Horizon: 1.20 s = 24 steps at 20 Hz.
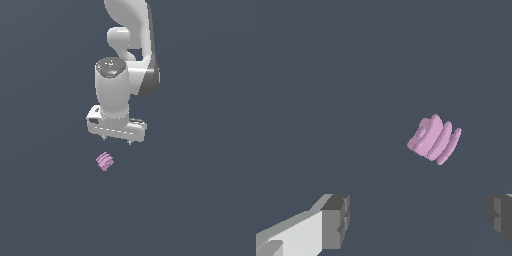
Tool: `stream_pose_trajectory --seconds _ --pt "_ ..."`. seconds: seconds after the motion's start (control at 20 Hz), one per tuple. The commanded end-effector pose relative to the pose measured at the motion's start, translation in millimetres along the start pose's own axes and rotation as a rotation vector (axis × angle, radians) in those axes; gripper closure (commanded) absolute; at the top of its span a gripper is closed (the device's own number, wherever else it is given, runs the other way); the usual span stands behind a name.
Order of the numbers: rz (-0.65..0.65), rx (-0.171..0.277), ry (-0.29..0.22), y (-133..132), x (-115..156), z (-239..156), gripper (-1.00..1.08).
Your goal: Pick up the object and move it to a goal position.
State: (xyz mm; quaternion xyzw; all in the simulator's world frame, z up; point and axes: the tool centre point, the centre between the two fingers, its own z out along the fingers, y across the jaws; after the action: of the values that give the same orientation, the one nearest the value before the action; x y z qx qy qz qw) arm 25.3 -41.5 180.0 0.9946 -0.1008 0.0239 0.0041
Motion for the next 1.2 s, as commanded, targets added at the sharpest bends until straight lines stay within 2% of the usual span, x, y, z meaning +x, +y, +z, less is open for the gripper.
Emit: stream_pose_trajectory --seconds 0.0,0.6,0.85,1.15 --pt "0.068 0.002 -0.007 8 4 11 -0.92" --pt "0.436 -0.004 -0.040 51 23 70 -0.92" --pt "0.517 -0.008 -0.046 61 26 83 -0.92" --pt "0.551 -0.010 -0.048 65 27 89 -0.92"
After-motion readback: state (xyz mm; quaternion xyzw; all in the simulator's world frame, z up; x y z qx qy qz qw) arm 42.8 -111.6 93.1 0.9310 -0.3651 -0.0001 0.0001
